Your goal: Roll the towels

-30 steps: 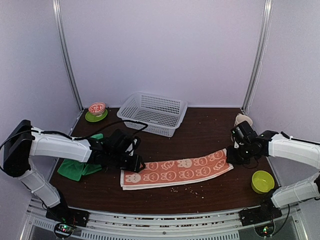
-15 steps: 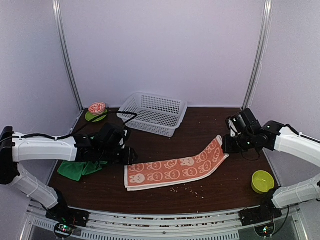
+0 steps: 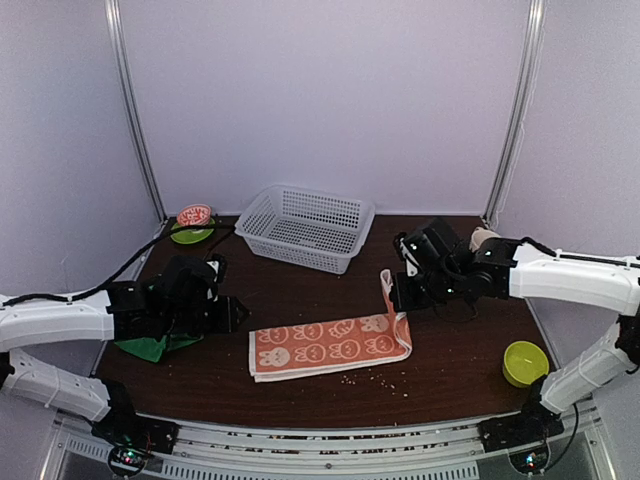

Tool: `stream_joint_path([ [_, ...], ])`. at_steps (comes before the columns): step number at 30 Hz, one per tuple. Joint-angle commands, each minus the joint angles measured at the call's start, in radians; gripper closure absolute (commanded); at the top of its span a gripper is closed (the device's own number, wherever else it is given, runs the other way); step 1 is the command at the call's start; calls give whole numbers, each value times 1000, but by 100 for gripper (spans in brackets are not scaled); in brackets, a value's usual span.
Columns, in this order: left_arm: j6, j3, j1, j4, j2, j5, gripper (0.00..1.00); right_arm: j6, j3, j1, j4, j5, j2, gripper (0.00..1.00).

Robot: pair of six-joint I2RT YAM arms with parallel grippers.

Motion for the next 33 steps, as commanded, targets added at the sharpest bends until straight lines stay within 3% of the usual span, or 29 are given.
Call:
stream_joint_path([
  [1,-31,-37,-4,-23,-79,-63,64,36,86,70,77,21,87,100],
  [17,-87,-154,-4,-84,-302,-133,63,91,426,246,114,-32,489,100],
  [33,-120,-216,-5,-104,-380,-136,63,127,555,310,66,-24,643,100],
])
